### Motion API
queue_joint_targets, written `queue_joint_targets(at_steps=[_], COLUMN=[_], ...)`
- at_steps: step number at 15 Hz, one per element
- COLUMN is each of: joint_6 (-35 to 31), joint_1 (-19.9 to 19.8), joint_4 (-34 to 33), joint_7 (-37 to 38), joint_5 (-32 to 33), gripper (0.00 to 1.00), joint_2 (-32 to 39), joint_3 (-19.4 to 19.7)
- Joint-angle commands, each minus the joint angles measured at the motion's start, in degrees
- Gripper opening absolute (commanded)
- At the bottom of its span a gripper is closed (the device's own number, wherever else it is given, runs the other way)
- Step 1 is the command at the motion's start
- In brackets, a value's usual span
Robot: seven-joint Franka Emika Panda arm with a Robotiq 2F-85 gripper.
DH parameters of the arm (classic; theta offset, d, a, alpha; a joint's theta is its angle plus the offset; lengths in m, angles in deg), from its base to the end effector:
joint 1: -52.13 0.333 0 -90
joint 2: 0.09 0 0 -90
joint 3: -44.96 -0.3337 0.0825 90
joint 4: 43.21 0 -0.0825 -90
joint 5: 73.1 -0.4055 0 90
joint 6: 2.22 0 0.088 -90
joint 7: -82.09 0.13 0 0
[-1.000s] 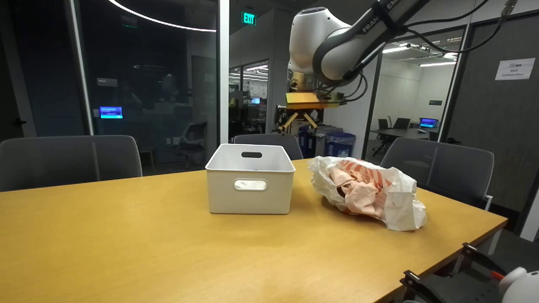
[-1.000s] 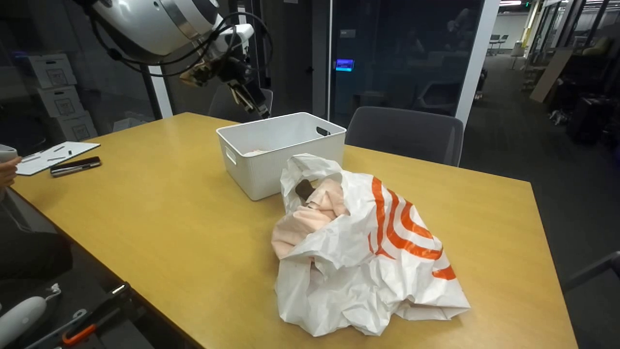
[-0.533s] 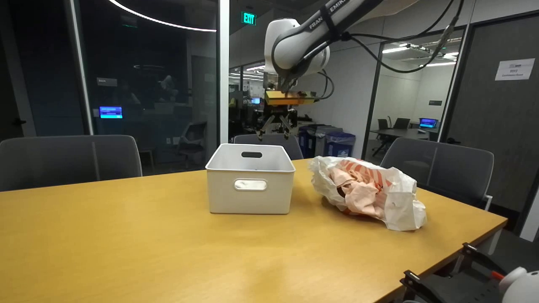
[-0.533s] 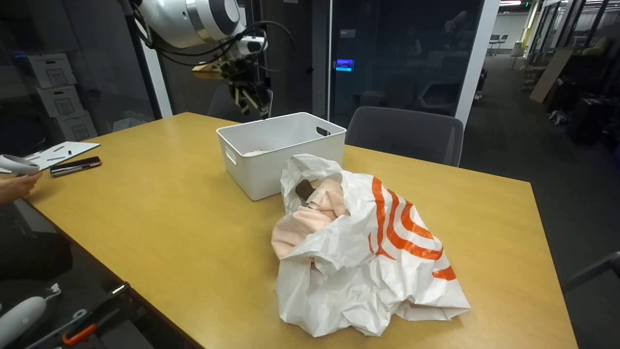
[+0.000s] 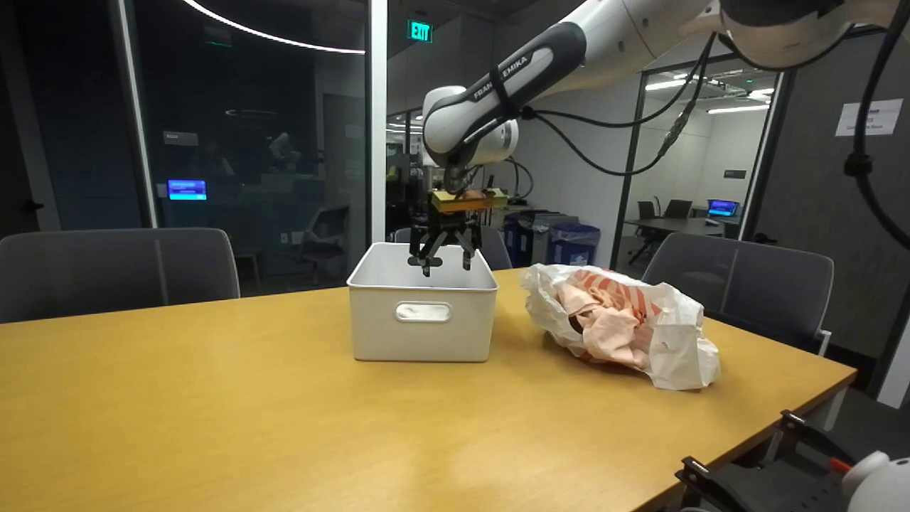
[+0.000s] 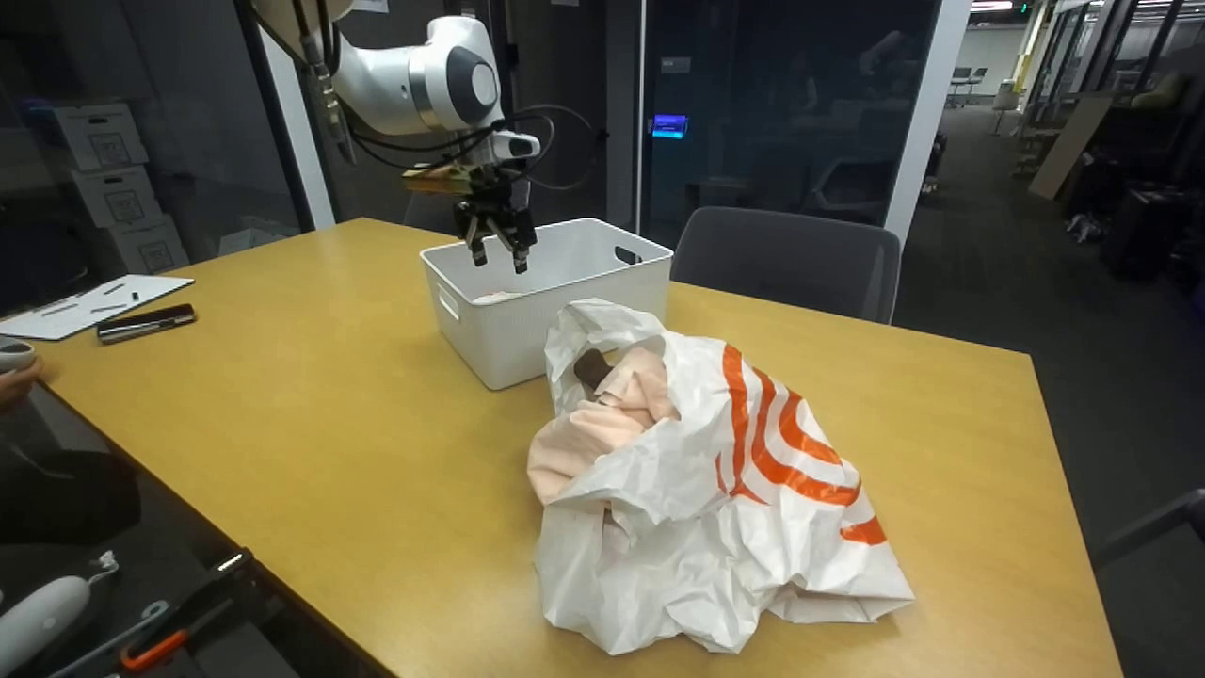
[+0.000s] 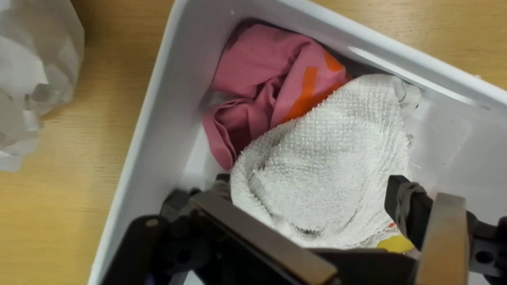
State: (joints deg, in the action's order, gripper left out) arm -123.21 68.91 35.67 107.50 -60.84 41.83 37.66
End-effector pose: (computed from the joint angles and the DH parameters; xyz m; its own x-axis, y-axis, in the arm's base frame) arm 0.7107 0.2816 0.2631 0.9973 0.0555 0.0485 0.0511 -0.9949 0.0868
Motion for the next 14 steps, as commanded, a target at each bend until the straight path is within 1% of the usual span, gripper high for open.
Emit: queue_joint_targets(at_steps=[1,6,9,10,11,14], joint_6=[0.08,-0.45,-0.56,-0.01,-0.28,0.01], joint_1=[1.84,2.52,3.31,3.19,3.33,3.2], joint_4=[-7.73,-12.01,-14.73,-15.41,-15.91,-17.19], joint_7=[-5.53,-9.45,-10.96,-11.94,-12.38,-13.05], joint_5=[-1.41,-1.11,-0.18,-0.54,-0.41,-1.11], gripper=[1.0,1.0,1.0,0.75,0.74,0.48], joint_2=[6.88,13.02,16.16,16.87,17.43,18.28], joint_3=[1.43,2.21,3.72,3.68,3.96,3.81])
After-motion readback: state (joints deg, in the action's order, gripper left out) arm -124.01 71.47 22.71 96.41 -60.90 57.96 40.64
